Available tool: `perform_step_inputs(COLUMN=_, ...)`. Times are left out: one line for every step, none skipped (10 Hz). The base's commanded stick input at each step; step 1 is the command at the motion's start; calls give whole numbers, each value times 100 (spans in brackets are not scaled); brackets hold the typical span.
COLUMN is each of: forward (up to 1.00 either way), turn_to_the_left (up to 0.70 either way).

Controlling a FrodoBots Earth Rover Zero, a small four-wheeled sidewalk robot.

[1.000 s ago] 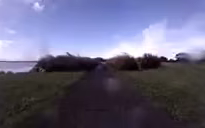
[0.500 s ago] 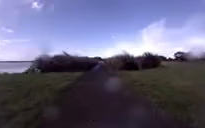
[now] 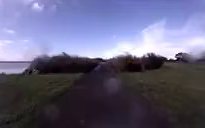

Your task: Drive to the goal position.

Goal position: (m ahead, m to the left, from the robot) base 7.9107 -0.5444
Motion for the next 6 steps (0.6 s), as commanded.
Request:
perform_step_inputs(forward=70, turn_to_the_left=0)
perform_step_inputs(forward=70, turn_to_the_left=0)
perform_step_inputs(forward=70, turn_to_the_left=0)
perform_step_inputs(forward=70, turn_to_the_left=0)
perform_step_inputs(forward=70, turn_to_the_left=0)
perform_step_inputs(forward=70, turn_to_the_left=0)
